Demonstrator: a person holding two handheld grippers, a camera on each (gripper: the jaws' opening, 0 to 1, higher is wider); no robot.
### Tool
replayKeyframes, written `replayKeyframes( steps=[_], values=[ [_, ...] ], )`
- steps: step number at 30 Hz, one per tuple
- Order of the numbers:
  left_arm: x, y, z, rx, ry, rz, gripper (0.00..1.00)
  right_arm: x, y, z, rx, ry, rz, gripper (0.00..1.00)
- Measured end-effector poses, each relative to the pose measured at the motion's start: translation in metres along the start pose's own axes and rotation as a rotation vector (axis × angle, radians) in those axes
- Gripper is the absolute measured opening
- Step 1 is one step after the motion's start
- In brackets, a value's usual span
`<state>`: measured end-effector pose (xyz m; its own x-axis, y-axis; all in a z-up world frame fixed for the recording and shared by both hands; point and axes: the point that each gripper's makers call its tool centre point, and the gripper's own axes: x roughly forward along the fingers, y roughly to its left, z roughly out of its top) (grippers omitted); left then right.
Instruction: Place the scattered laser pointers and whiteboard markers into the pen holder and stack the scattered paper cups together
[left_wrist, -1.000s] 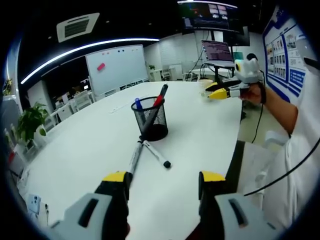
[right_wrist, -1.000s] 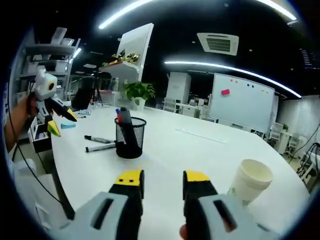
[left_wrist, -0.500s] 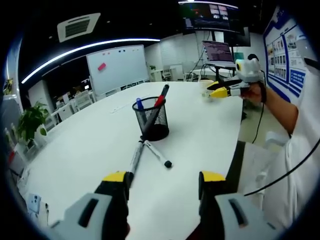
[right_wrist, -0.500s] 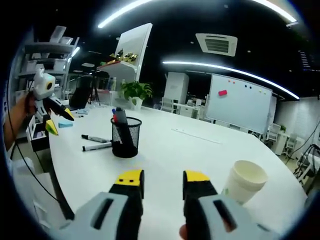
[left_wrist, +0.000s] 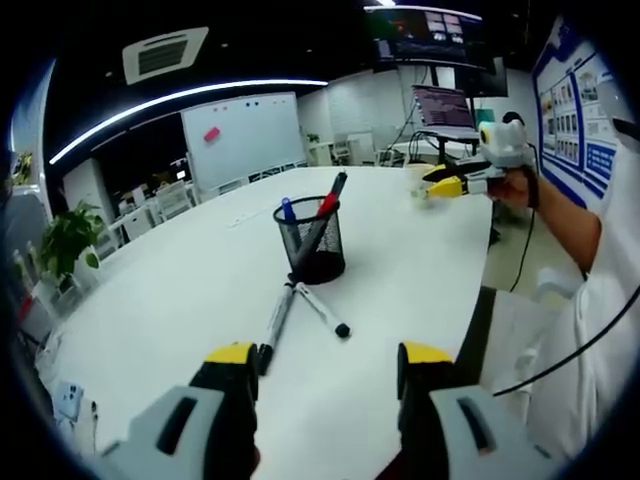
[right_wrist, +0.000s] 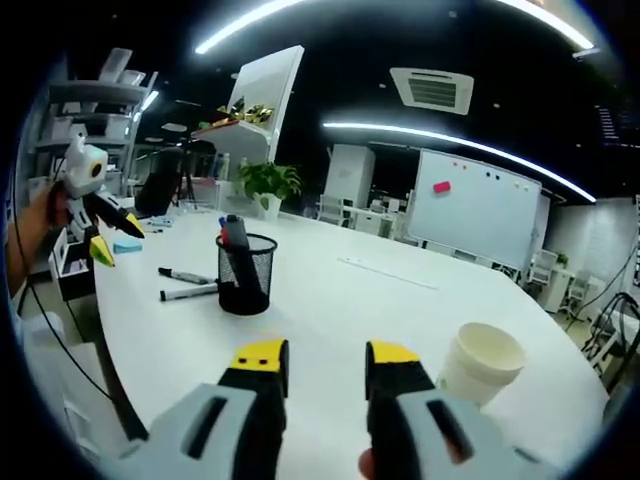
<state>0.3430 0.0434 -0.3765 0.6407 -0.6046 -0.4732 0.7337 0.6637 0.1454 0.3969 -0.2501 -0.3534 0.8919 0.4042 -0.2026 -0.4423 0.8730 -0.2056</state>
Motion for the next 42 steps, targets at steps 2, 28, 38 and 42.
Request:
replayKeyframes(
  steps=[2, 28, 38, 42],
  values=[
    [0.000, 0.002, 0.001, -0.010, -0.012, 0.012, 0.57, 0.000, 0.000, 0.000, -0.001, 0.002, 0.001, 0.31],
    [0.006, 0.013, 0.001, -0.086, -0.088, 0.092, 0.56, -0.001, -0.002, -0.006, 0.002, 0.013, -0.007, 0.30],
    [0.016, 0.007, -0.002, -0.088, -0.083, 0.084, 0.56, -0.001, -0.003, -0.009, -0.002, 0.020, -0.008, 0.30],
    [0.018, 0.007, -0.003, -0.083, -0.086, 0.099, 0.56, -0.001, -0.005, -0.008, -0.003, 0.018, -0.013, 0.30]
  ],
)
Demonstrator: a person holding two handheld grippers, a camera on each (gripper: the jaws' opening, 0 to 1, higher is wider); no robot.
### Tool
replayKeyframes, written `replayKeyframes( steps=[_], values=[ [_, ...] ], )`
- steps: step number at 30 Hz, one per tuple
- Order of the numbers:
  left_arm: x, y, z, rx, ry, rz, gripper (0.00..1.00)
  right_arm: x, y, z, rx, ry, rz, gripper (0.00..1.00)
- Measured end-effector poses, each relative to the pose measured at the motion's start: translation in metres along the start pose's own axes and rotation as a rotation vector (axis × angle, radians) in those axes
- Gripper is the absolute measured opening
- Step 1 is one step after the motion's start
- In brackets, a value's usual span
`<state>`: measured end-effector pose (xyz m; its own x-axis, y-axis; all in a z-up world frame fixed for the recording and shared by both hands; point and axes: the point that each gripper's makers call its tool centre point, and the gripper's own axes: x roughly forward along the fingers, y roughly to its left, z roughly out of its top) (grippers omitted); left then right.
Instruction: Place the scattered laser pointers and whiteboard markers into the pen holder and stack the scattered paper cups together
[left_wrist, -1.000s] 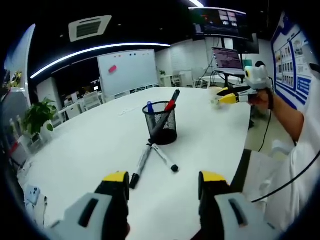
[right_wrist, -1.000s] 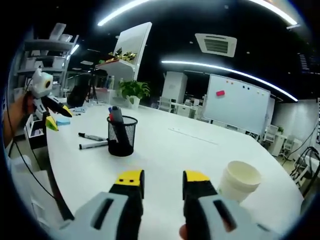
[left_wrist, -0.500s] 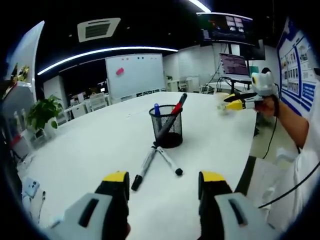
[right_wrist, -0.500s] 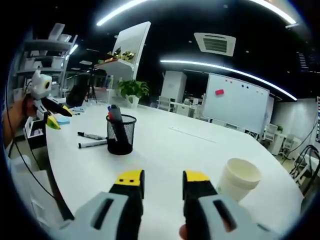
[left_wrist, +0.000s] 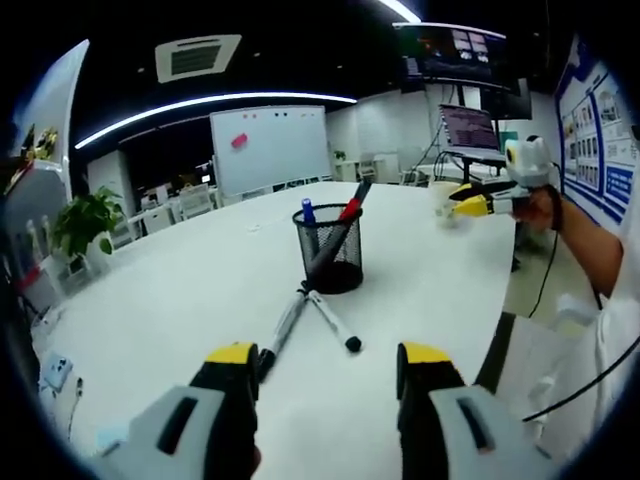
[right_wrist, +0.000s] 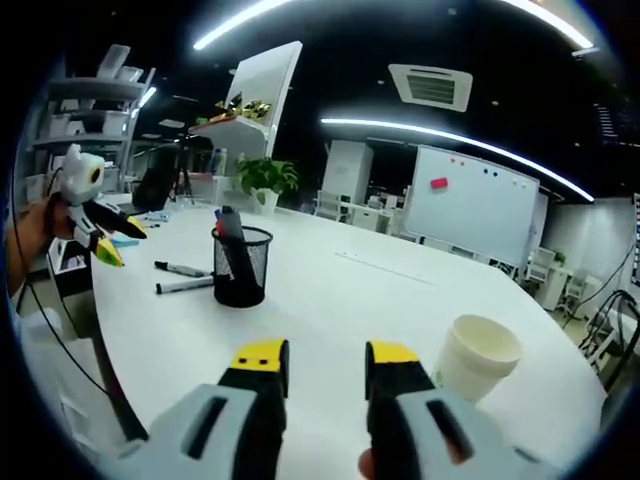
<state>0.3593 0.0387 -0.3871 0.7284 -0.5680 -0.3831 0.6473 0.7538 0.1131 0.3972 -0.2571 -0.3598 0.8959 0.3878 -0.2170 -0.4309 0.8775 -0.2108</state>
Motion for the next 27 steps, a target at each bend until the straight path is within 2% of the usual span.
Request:
replayKeyframes(
  steps=[17, 21, 27],
  values=[
    [0.005, 0.006, -0.003, 0.000, -0.016, 0.045, 0.56, 0.000, 0.000, 0.000, 0.000, 0.002, -0.004, 0.30],
    [0.006, 0.003, 0.000, -0.006, -0.036, 0.038, 0.56, 0.000, 0.004, 0.000, -0.010, 0.006, 0.006, 0.30],
    [0.013, -0.004, -0.004, 0.006, -0.023, 0.016, 0.55, 0.000, 0.001, 0.000, -0.008, 0.005, 0.000, 0.30]
  ],
)
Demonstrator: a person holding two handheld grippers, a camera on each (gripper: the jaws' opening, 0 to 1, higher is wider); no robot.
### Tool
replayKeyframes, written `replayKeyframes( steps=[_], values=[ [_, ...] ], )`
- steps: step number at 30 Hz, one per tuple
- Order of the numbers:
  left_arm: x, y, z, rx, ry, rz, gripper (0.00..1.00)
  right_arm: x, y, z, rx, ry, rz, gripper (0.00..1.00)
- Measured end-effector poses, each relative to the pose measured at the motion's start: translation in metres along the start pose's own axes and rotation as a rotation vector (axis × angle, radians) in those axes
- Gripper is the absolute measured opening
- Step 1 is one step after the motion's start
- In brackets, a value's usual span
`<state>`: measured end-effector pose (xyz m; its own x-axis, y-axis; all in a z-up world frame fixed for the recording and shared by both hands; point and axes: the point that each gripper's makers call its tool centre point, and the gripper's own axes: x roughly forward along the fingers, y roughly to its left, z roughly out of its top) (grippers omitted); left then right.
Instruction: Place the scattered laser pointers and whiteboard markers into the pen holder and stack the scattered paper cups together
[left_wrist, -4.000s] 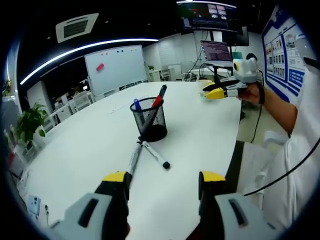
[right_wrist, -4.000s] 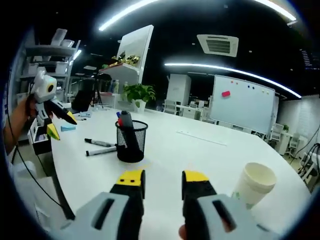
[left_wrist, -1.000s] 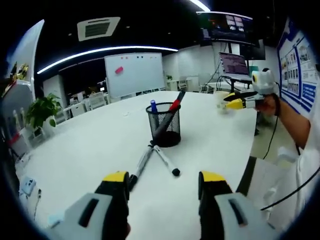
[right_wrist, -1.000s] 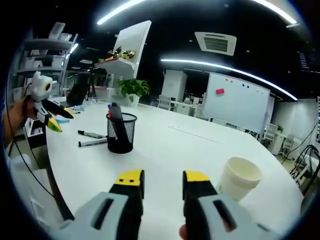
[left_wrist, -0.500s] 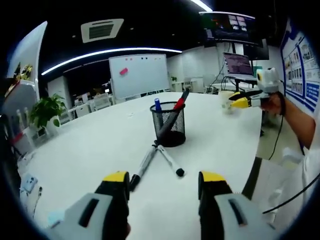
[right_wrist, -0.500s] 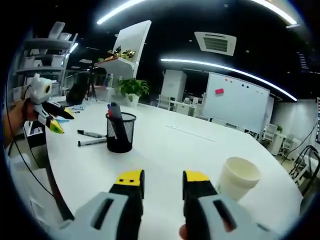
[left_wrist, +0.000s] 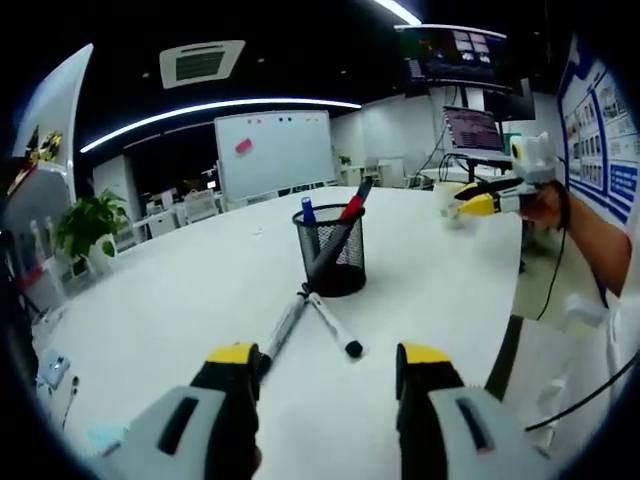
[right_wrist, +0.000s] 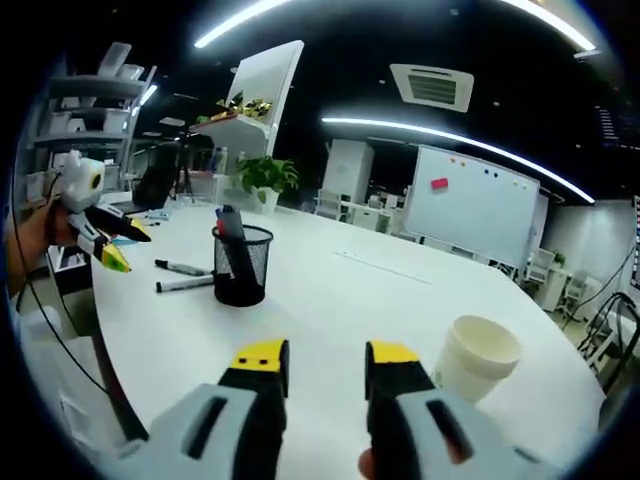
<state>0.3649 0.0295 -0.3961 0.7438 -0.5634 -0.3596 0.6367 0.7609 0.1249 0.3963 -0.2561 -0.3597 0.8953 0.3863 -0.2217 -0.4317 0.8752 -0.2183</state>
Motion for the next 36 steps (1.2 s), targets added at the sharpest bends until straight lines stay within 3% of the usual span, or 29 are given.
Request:
replayKeyframes(
  steps=[20, 36],
  values=[
    [0.012, -0.007, -0.002, -0.052, -0.012, -0.002, 0.54, 0.000, -0.002, -0.003, -0.003, 0.008, -0.003, 0.30],
    [0.019, -0.010, -0.006, -0.077, -0.001, -0.011, 0.44, -0.001, -0.006, -0.003, -0.009, 0.011, -0.009, 0.30]
  ],
)
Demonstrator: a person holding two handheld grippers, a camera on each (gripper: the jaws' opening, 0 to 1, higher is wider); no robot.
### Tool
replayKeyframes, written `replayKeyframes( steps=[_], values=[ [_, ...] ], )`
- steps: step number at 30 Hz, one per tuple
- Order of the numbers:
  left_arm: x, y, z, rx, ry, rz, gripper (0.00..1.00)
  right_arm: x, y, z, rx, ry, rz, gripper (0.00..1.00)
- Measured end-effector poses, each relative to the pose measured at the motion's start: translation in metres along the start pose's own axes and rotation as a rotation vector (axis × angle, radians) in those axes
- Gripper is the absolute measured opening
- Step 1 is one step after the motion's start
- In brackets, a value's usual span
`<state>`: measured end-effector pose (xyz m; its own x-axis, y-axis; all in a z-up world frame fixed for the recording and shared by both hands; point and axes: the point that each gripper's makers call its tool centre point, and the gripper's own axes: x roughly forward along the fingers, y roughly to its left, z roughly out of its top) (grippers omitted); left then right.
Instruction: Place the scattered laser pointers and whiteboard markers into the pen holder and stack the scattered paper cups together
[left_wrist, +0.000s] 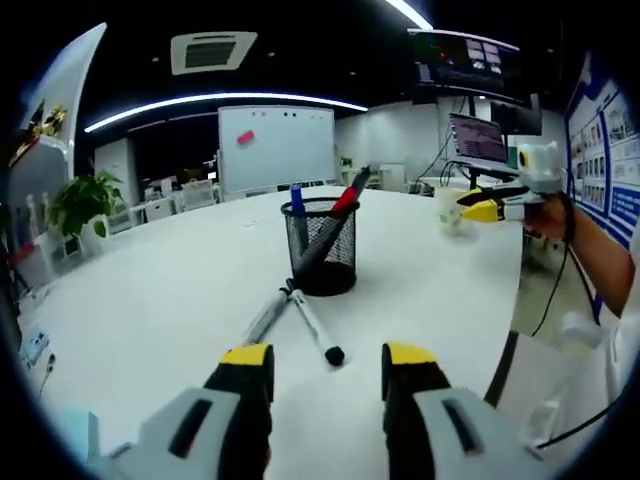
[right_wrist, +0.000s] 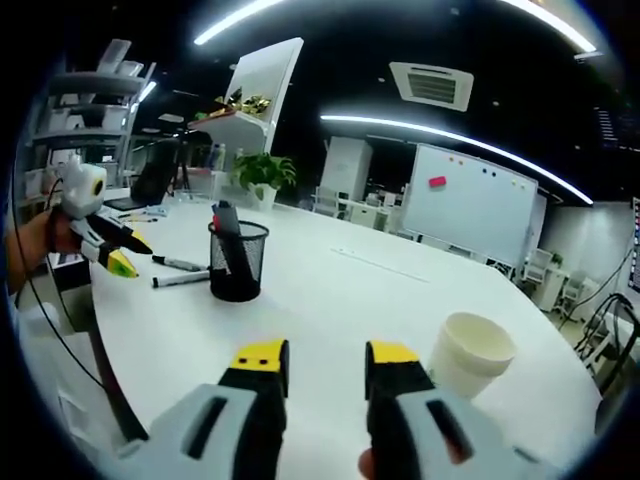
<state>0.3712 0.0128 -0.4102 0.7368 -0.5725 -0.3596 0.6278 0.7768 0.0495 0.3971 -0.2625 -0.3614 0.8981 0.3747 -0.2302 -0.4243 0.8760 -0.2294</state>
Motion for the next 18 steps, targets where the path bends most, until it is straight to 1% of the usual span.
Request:
replayKeyframes(
  steps=[5, 7, 14, 18],
  values=[
    [0.0031, -0.0035, -0.0046, -0.017, 0.017, 0.006, 0.44, 0.0001, -0.0004, 0.0001, -0.005, 0.001, 0.001, 0.30],
    [0.0034, -0.0029, -0.0040, -0.012, 0.015, 0.016, 0.43, 0.0000, -0.0010, 0.0001, -0.005, 0.001, -0.001, 0.30],
    [0.0064, -0.0010, -0.0028, -0.036, 0.000, 0.024, 0.42, -0.0009, -0.0016, -0.0021, 0.000, 0.006, -0.008, 0.30],
    [0.0081, -0.0076, -0.0036, -0.037, 0.007, 0.022, 0.40, -0.0010, -0.0011, -0.0049, 0.001, 0.013, -0.008, 0.30]
  ],
)
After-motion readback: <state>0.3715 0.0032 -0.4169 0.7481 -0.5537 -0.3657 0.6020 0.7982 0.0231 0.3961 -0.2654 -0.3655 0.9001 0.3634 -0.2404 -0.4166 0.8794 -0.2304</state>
